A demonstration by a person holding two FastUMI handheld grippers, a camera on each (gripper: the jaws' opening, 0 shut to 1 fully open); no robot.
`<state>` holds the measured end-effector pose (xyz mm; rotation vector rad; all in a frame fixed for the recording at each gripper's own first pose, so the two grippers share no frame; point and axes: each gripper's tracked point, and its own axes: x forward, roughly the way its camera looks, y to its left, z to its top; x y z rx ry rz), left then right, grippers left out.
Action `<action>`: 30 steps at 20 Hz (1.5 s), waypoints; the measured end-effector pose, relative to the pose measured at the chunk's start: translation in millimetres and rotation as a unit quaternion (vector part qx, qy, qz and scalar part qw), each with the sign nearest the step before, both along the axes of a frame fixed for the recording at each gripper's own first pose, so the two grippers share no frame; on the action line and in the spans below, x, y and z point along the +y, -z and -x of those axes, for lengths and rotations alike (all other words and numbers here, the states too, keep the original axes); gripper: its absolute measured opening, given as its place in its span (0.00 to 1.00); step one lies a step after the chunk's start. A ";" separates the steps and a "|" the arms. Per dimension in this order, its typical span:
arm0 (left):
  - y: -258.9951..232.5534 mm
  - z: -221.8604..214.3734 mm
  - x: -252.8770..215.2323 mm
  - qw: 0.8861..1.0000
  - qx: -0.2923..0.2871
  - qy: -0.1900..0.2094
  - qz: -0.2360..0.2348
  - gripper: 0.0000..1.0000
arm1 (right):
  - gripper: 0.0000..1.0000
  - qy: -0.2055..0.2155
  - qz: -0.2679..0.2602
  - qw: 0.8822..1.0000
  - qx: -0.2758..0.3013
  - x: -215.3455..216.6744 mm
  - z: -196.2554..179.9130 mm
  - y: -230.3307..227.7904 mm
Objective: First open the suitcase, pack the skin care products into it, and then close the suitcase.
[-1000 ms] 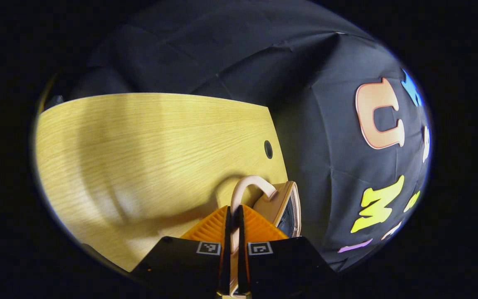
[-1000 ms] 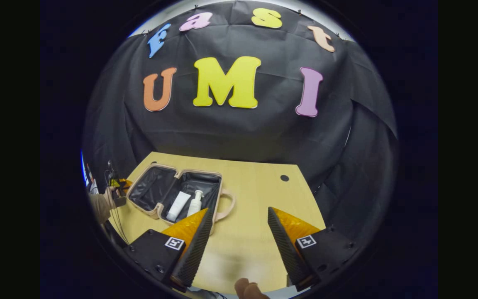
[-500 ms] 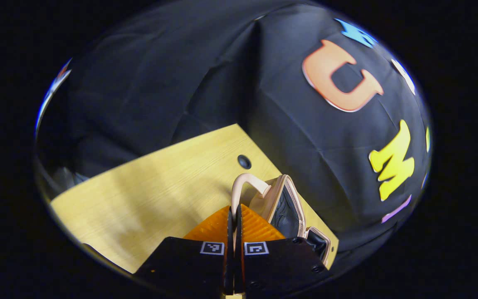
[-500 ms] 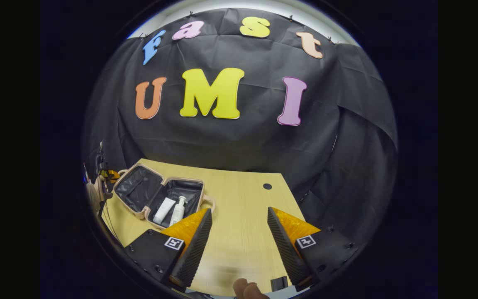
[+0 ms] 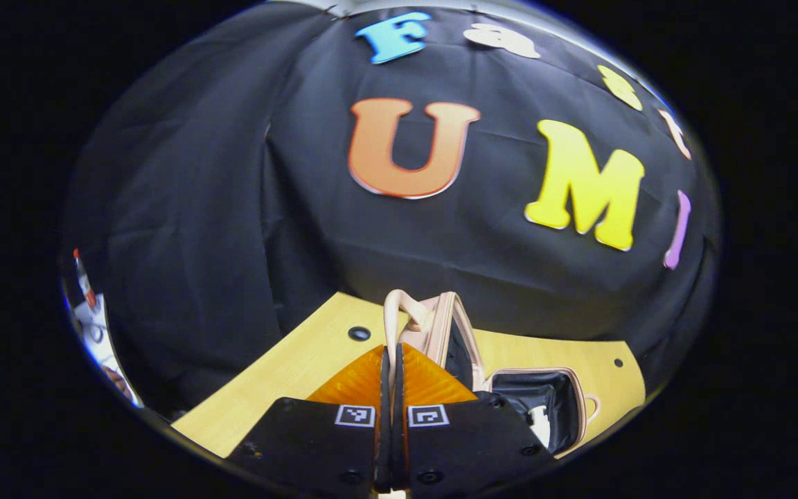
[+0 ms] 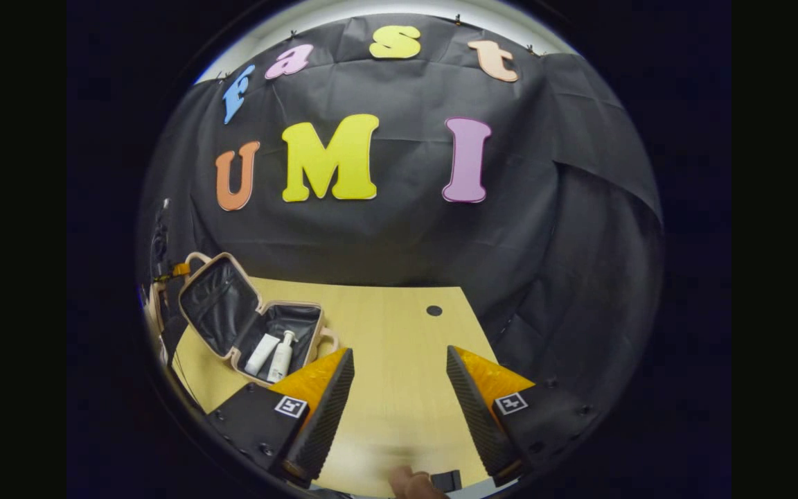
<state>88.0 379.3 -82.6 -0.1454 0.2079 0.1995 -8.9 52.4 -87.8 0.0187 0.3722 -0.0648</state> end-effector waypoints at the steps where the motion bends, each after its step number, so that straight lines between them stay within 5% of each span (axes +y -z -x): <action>1: -9.5 3.6 -16.8 1.000 -0.007 0.009 -0.023 0.04 | 0.79 -0.004 -0.004 1.000 0.001 -5.5 1.0 1.8; 6: -34.7 16.2 -101.5 0.990 -0.022 0.030 -0.139 0.04 | 0.80 -0.022 -0.008 1.000 0.006 -33.8 6.8 14.8; 10: -36.3 23.5 -166.3 0.980 -0.038 0.037 -0.190 0.03 | 0.77 -0.040 0.000 0.999 0.007 -58.6 14.6 21.1; 21: 57.2 6.4 -340.4 0.981 0.037 0.139 -0.129 0.04 | 0.80 -0.025 -0.015 0.999 0.032 -144.0 36.2 56.0; 26: 124.6 6.7 -381.5 0.966 0.115 0.178 -0.149 0.04 | 0.79 -0.007 -0.034 0.998 0.044 -165.7 48.7 68.4; 30: 151.5 5.8 -391.4 0.950 0.168 0.173 -0.198 0.04 | 0.77 0.007 -0.050 0.998 0.047 -169.1 52.0 67.6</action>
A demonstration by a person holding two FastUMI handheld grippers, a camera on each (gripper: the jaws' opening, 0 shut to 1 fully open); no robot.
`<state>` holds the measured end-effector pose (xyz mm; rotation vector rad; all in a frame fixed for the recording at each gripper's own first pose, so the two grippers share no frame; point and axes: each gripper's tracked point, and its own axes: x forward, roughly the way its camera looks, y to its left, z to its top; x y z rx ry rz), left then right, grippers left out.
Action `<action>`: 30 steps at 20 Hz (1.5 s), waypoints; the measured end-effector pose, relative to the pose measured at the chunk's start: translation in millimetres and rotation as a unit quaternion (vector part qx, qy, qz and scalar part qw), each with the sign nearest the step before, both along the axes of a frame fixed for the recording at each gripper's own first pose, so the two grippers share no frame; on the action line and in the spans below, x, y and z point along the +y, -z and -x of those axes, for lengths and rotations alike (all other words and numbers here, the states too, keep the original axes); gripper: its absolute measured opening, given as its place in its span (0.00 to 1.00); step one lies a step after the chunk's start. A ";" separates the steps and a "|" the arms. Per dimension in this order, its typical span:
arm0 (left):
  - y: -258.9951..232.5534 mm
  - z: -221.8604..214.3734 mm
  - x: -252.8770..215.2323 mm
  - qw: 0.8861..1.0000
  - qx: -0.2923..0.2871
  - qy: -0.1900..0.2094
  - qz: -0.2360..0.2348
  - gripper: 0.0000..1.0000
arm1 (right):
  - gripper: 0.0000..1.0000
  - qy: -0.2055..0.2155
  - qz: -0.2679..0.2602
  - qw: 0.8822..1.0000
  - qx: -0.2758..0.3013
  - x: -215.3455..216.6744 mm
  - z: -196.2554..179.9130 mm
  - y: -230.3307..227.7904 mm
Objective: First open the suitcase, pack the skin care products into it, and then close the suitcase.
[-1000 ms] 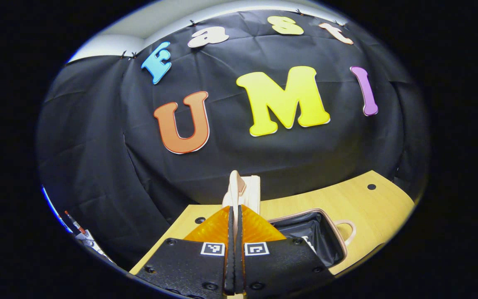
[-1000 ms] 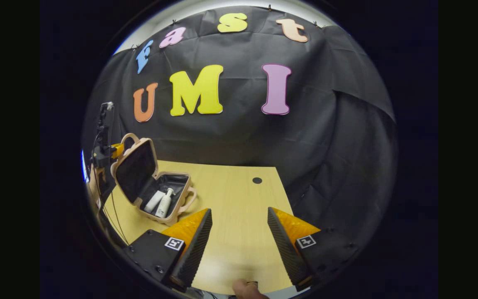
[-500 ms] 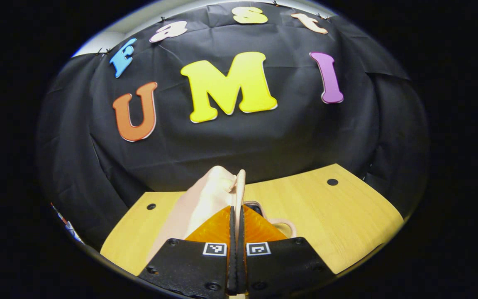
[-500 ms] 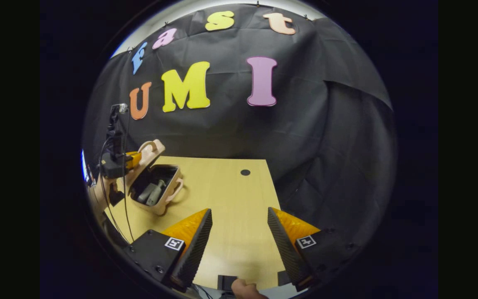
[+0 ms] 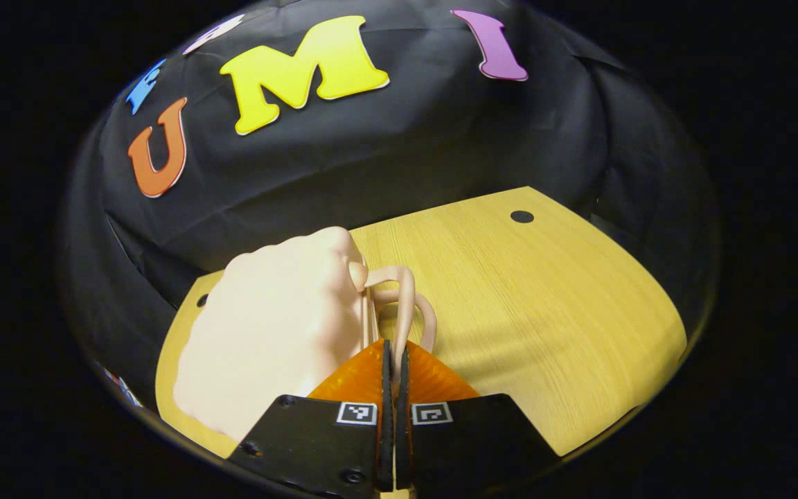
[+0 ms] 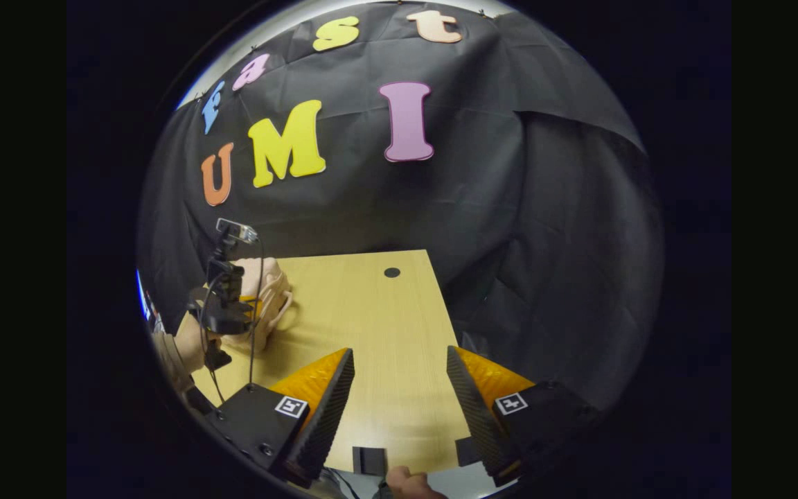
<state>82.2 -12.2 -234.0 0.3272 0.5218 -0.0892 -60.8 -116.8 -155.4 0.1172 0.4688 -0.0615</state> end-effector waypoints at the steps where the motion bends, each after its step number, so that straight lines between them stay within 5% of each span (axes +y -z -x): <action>1: 0.7 -2.7 -2.6 1.000 0.005 0.009 -0.014 0.06 | 0.79 0.002 -0.002 1.000 -0.002 1.4 0.1 -0.9; 4: 5.0 4.2 -26.3 0.998 0.034 0.034 0.051 0.40 | 0.80 0.003 -0.001 1.000 -0.009 10.1 -2.2 -11.0; 7: -21.0 2.9 -14.4 0.996 0.017 0.006 0.091 0.57 | 0.79 0.006 0.003 1.000 -0.025 24.8 -9.5 -25.1; 8: -29.9 4.6 -8.8 0.994 0.012 -0.002 0.104 0.77 | 0.80 0.007 0.004 1.000 -0.027 31.1 -13.4 -27.9; 9: -38.2 6.1 -4.4 0.993 0.007 -0.011 0.118 0.75 | 0.80 0.006 0.005 1.000 -0.029 38.1 -17.4 -29.0; 12: -74.2 18.1 19.2 0.989 -0.025 -0.028 0.141 0.93 | 0.79 0.003 0.003 0.999 -0.033 64.0 -33.0 -37.1; 23: -215.5 90.0 121.6 0.969 -0.170 -0.064 0.167 0.97 | 0.77 -0.034 0.005 0.994 -0.100 186.1 -84.4 -98.7; 27: -243.5 104.4 159.9 0.959 -0.207 -0.075 0.178 0.96 | 0.80 -0.049 0.031 0.991 -0.124 219.6 -80.6 -123.1; 30: -229.3 107.5 173.1 0.962 -0.196 -0.075 0.175 0.97 | 0.77 -0.058 0.051 0.986 -0.146 242.9 -76.3 -135.1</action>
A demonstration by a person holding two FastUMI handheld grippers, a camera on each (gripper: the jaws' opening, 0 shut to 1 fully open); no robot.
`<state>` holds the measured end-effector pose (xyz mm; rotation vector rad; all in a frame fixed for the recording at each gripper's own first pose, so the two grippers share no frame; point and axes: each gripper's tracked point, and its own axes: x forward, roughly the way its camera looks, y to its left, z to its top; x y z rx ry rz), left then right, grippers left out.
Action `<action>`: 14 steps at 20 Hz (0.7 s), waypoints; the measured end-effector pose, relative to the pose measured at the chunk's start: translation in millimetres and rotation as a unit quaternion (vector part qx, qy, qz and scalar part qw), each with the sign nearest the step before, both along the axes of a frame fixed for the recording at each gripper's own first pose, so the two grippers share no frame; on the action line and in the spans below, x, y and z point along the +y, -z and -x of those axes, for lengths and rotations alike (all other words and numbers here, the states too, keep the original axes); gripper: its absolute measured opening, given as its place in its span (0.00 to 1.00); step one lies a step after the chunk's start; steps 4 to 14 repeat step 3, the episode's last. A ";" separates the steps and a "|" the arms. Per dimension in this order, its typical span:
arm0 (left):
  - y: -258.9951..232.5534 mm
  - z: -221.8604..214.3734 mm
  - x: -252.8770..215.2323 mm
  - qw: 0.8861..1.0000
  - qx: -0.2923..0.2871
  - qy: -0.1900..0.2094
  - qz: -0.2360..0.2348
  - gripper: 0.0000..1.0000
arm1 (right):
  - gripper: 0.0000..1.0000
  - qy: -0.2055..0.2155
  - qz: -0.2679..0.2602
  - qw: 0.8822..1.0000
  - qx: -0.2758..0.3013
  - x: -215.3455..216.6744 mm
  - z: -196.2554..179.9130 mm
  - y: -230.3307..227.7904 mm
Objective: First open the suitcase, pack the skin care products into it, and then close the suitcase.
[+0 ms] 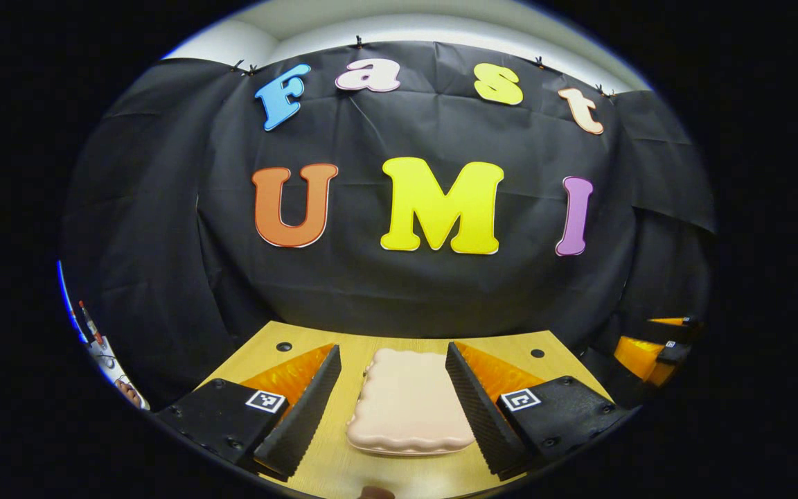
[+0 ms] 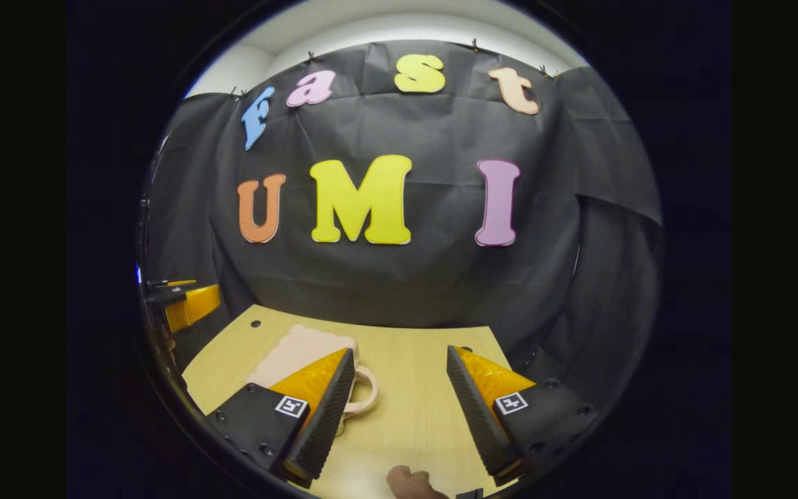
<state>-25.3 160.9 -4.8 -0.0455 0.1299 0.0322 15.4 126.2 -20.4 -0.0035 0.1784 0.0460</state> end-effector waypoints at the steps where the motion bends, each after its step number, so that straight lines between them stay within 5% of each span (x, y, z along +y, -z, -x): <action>1: 7.0 3.8 6.1 1.000 0.009 -0.002 0.005 0.97 | 0.77 -0.001 0.005 1.000 -0.002 5.6 0.9 -0.4; 14: 14.7 7.6 9.2 1.000 0.014 0.002 0.026 0.97 | 0.77 0.003 0.000 1.000 -0.016 14.6 5.8 -10.7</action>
